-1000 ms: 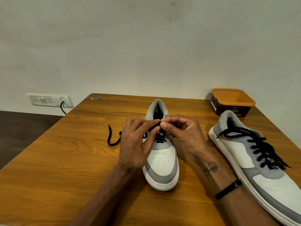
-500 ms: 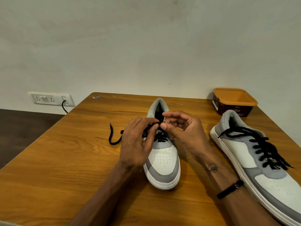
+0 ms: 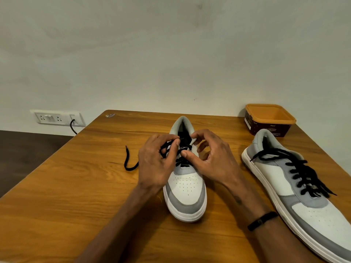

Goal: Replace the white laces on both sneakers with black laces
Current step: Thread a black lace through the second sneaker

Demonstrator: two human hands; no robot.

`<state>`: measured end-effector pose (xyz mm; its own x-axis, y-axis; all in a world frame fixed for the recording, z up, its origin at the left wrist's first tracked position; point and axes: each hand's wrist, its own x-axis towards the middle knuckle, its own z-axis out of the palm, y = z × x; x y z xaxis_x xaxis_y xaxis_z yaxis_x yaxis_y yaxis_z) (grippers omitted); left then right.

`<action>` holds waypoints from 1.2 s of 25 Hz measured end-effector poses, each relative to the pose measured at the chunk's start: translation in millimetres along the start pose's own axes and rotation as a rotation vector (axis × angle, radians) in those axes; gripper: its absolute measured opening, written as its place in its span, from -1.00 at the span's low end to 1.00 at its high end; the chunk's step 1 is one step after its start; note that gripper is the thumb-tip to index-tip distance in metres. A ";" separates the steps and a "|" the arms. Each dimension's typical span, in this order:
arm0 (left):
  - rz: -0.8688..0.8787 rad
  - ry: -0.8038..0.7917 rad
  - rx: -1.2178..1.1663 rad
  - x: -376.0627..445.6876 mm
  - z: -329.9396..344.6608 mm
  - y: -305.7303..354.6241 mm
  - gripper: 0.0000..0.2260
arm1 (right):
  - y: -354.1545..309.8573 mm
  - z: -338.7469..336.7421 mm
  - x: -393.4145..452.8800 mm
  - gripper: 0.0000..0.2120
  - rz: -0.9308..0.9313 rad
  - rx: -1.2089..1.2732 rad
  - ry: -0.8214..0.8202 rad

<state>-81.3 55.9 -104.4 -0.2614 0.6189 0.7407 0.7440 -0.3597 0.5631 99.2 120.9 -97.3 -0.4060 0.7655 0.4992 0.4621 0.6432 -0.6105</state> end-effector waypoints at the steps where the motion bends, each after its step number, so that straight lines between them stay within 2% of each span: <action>1: 0.008 -0.043 0.022 3.6 1.8 0.3 -0.86 | 0.5 -0.8 0.3 -0.47 -0.004 0.013 0.008; 3: -0.010 -0.143 0.071 9.4 6.2 1.0 -0.86 | 0.9 -2.2 0.7 -0.47 -0.014 0.030 0.025; 5: -0.102 -0.231 0.077 16.0 7.5 2.3 -0.84 | 1.3 -2.4 0.9 -0.47 -0.022 0.041 0.031; 8: -0.182 -0.313 0.130 26.4 6.1 5.4 -0.83 | 0.8 -1.8 1.3 -0.47 -0.026 0.043 0.028; 12: -0.216 -0.317 0.188 29.5 7.5 15.5 -0.81 | 1.7 -2.3 1.8 -0.47 -0.028 0.041 0.018; 16: -0.222 -0.346 0.148 31.9 9.0 12.3 -0.83 | 2.9 -0.9 1.2 -0.44 -0.035 0.030 0.023; 20: -0.243 -0.283 0.163 28.7 15.4 15.0 -0.82 | 4.0 -0.1 1.2 -0.34 -0.042 -0.007 0.015; 23: -0.228 -0.276 0.178 27.8 18.5 13.9 -0.81 | 2.5 -2.1 0.6 -0.34 -0.011 0.018 0.008; 25: -0.214 -0.294 0.139 28.2 18.5 12.0 -0.79 | 0.9 -6.7 -0.5 -0.41 0.044 0.099 0.017; 28: -0.201 -0.282 0.077 25.4 16.9 11.1 -0.78 | 1.7 -11.1 -1.4 -0.70 0.135 0.213 0.046; 30: -0.186 -0.288 0.010 21.4 15.4 12.4 -0.74 | 0.7 -9.6 -2.0 -0.85 0.146 0.200 0.061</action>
<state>-68.2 75.4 -87.2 -0.2097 0.8456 0.4909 0.7063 -0.2161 0.6741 108.0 119.9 -92.8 -0.2956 0.8534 0.4294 0.3449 0.5145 -0.7851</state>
